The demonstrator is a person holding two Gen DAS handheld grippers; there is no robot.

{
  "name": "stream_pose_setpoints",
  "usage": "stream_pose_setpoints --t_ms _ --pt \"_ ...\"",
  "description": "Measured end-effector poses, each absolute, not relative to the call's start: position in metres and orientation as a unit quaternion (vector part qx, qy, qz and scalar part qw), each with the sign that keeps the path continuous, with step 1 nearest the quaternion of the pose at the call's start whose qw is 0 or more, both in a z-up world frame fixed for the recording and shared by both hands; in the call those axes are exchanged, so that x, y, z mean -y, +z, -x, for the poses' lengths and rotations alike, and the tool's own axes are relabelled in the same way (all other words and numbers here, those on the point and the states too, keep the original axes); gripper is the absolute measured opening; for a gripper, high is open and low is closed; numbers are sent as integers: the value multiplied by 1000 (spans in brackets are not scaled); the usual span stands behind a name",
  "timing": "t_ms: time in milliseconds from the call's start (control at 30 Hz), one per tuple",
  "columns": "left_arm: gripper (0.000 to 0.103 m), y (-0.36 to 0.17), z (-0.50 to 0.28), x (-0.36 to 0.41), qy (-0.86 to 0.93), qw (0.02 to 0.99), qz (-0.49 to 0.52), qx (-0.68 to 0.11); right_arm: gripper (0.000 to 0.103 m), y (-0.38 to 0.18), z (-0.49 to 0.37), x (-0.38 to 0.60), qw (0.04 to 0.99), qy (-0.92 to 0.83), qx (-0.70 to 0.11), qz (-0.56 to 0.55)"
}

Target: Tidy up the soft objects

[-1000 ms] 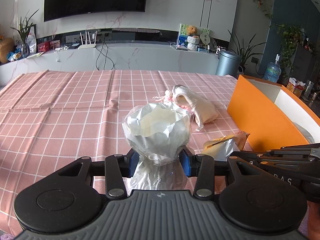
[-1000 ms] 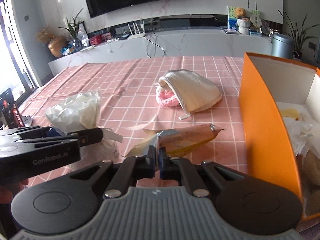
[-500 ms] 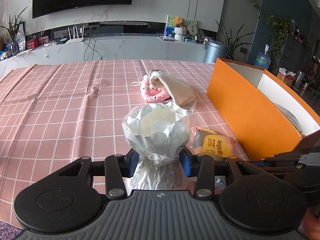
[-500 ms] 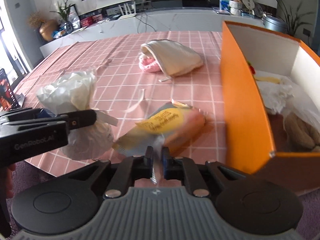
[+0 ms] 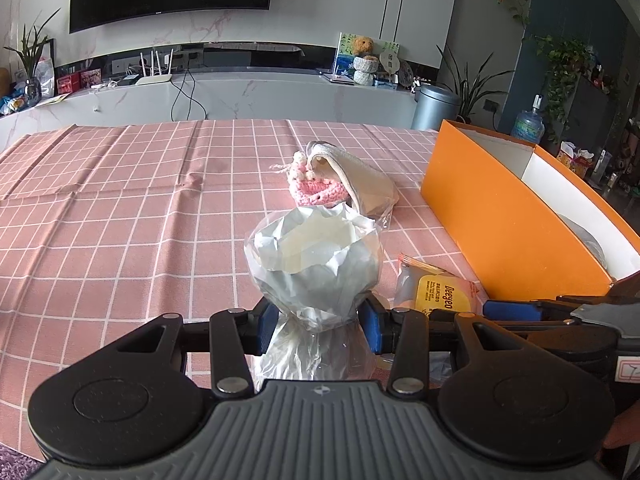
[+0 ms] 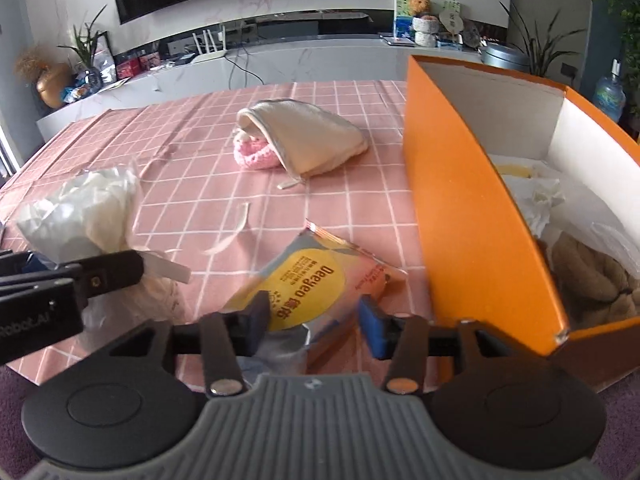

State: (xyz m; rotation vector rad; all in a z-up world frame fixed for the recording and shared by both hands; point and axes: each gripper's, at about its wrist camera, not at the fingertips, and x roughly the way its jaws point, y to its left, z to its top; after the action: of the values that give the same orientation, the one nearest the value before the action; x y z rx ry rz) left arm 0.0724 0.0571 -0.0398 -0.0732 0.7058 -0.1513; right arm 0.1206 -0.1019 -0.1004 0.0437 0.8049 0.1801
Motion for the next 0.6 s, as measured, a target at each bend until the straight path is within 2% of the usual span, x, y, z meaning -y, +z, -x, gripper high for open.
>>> stream_pose_setpoints --t_ms 133,300,367,600 --pt "49 -43 -75 -59 -76 934 37 -347 65 -110 -129 107 903 87 -416 -58" --pt "49 -46 -78 -64 -75 933 46 -350 66 -120 -135 113 891 90 -435 -100" --pt "49 -47 -79 -65 -75 932 48 -351 49 -120 -135 110 892 96 -431 -95" --pt "49 -47 -78 -64 -75 931 48 -354 25 -115 -132 99 898 126 -416 -69"
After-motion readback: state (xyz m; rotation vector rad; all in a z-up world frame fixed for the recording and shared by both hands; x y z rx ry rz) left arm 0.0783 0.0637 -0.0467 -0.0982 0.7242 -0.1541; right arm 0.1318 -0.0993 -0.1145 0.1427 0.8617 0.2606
